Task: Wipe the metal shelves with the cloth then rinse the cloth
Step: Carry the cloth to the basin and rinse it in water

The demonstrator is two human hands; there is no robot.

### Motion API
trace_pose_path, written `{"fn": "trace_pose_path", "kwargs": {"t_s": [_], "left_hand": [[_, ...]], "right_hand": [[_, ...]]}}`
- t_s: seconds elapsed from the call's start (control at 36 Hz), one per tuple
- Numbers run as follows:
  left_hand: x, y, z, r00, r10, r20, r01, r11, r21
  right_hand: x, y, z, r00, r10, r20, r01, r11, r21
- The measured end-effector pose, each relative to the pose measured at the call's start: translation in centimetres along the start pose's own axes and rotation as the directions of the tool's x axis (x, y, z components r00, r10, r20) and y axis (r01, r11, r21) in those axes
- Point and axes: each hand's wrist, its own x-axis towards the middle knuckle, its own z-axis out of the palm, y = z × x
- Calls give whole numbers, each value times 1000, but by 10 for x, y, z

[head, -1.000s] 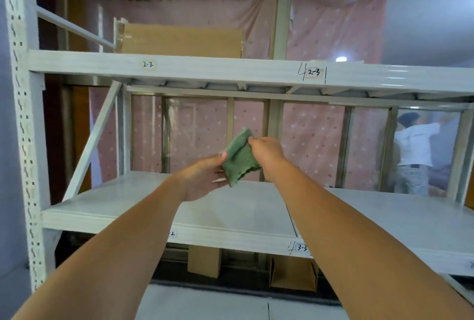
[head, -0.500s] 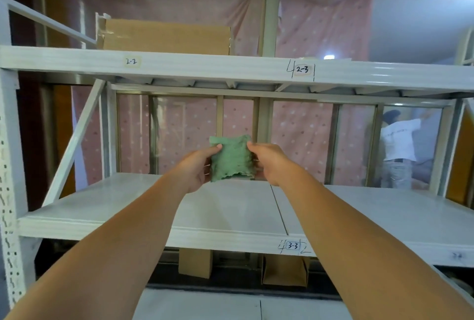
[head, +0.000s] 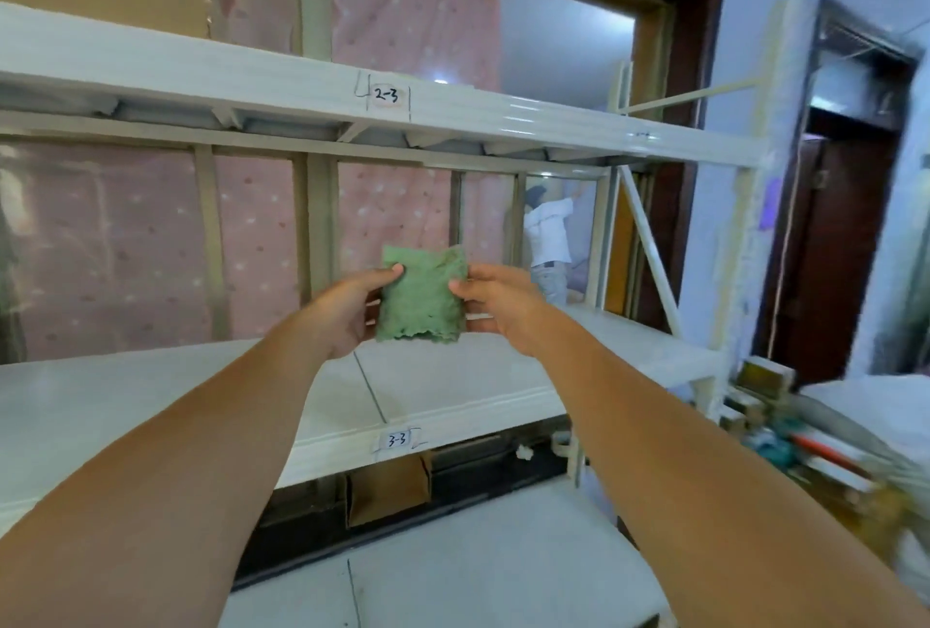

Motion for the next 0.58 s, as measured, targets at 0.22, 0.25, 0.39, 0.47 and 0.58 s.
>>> {"fn": "trace_pose_path", "kwargs": {"t_s": [0.22, 0.25, 0.39, 0.47, 0.58], "left_hand": [[18, -48, 131, 959, -66, 274, 69, 998, -2], [18, -53, 150, 950, -76, 303, 81, 997, -3], [18, -74, 251, 901, -103, 422, 115, 993, -3], [12, -83, 316, 864, -111, 491, 126, 992, 3], [-1, -97, 408, 812, -134, 568, 141, 989, 30]], "right_hand": [[-72, 9, -119, 952, 46, -302, -56, 998, -25], [-81, 9, -134, 937, 48, -346, -60, 998, -24], [-127, 13, -209, 840, 34, -542, -47, 999, -11], [-157, 15, -261, 788, 28, -615, -50, 999, -19], [-203, 15, -334, 709, 10, -705, -56, 998, -42]]}}
